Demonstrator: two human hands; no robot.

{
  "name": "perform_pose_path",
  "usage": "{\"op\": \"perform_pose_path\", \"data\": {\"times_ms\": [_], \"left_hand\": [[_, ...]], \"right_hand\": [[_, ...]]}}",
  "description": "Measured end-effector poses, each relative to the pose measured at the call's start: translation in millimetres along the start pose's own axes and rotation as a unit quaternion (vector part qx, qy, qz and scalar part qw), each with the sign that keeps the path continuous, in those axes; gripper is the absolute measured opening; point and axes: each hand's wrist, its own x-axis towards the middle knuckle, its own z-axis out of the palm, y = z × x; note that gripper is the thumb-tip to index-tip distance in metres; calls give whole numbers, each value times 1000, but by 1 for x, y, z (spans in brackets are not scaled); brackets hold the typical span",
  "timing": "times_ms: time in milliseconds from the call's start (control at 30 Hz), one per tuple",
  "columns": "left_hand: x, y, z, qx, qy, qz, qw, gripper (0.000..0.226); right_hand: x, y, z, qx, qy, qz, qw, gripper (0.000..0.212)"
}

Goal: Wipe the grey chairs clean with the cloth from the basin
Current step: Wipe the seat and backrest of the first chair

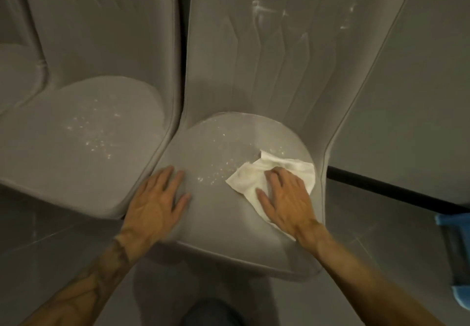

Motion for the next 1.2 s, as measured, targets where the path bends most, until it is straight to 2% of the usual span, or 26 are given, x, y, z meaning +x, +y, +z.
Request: {"op": "perform_pose_path", "data": {"times_ms": [100, 167, 233, 400, 467, 600, 800, 933, 1033, 1100, 1200], "left_hand": [[6, -6, 12, 11, 27, 2, 1000, 81], [8, -7, 19, 10, 48, 0, 999, 78], [10, -9, 24, 6, 62, -4, 998, 78], [12, -13, 34, -13, 72, -13, 997, 83], [12, -13, 36, -16, 82, -9, 996, 82], [10, -13, 40, -28, 96, -9, 995, 78], [9, -11, 43, -39, 105, -12, 994, 77], [11, -11, 44, -35, 106, -9, 994, 77], [11, -9, 43, -30, 115, -8, 993, 74], [10, -7, 42, -22, 120, -8, 992, 72], [10, -6, 41, -17, 121, -4, 993, 72]], "right_hand": [[19, 3, 2, -26, 56, 0, 998, 52], [21, 1, 8, -30, 1, 20, 999, 69], [12, 2, 22, -61, -28, 44, 997, 77], [-17, 14, 38, -30, -11, 43, 999, 78], [2, 27, 35, -26, -8, 49, 998, 73], [49, 27, 20, -19, -13, 119, 993, 63], [-26, 12, 40, 18, -9, -21, 1000, 65], [32, 45, 19, -7, 6, 72, 997, 59], [71, 42, 11, 4, 11, 116, 993, 60], [63, 28, 23, 12, 2, 87, 996, 63], [23, 25, 36, 24, -14, -16, 999, 67]]}}
